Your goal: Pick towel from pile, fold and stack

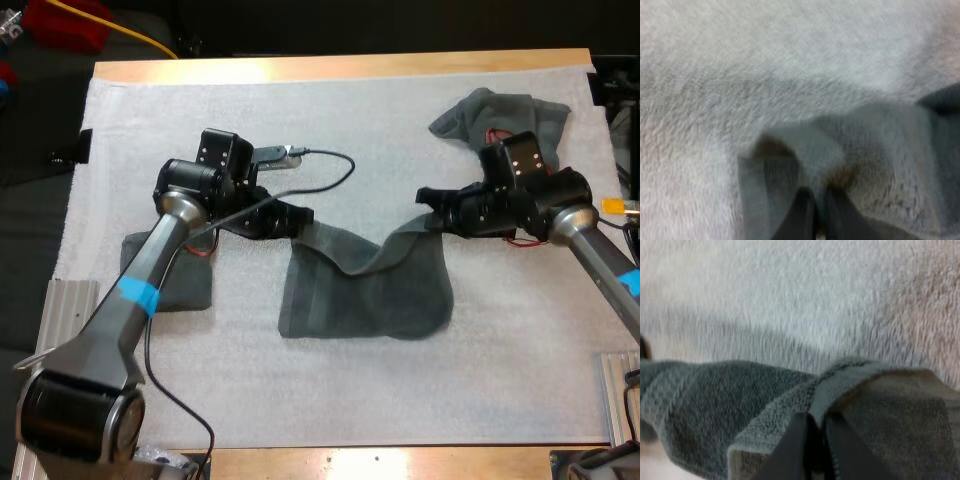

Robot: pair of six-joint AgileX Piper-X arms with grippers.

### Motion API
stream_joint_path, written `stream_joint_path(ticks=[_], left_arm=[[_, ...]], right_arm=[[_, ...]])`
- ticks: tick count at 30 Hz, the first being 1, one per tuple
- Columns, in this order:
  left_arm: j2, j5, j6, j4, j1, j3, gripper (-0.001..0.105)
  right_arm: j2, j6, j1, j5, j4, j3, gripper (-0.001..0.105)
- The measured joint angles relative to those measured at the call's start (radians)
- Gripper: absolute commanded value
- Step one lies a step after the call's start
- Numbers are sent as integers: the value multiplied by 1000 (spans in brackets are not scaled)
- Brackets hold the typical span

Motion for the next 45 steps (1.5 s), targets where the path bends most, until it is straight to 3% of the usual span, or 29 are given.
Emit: stream_joint_path(ticks=[8,10,20,24,27,30,31,34,36,37,39,45], left_arm=[[144,22,-93,-90,8,0,0],[180,48,-146,-141,26,0,0],[183,112,-200,-248,106,0,0],[183,170,-202,-281,107,0,0],[183,219,-203,-318,107,0,1],[183,249,-203,-345,110,0,17],[183,258,-203,-352,110,0,22],[183,286,-203,-370,110,0,59],[175,292,-203,-372,110,0,74],[168,293,-199,-372,110,0,74],[140,294,-171,-372,110,0,66],[50,295,-120,-339,110,0,66]], right_arm=[[107,133,-43,-62,-140,0,1],[149,213,-56,-71,-218,1,1],[172,323,-85,-41,-365,1,1],[172,365,-85,-24,-421,1,10],[172,374,-85,-24,-461,1,28],[172,376,-85,-24,-485,1,57],[172,376,-85,-24,-487,1,62],[172,345,-85,-35,-489,1,66],[172,301,-85,-48,-489,1,66],[172,271,-85,-57,-489,1,66],[166,189,-85,-70,-477,1,66],[97,81,-85,-25,-376,1,66]])
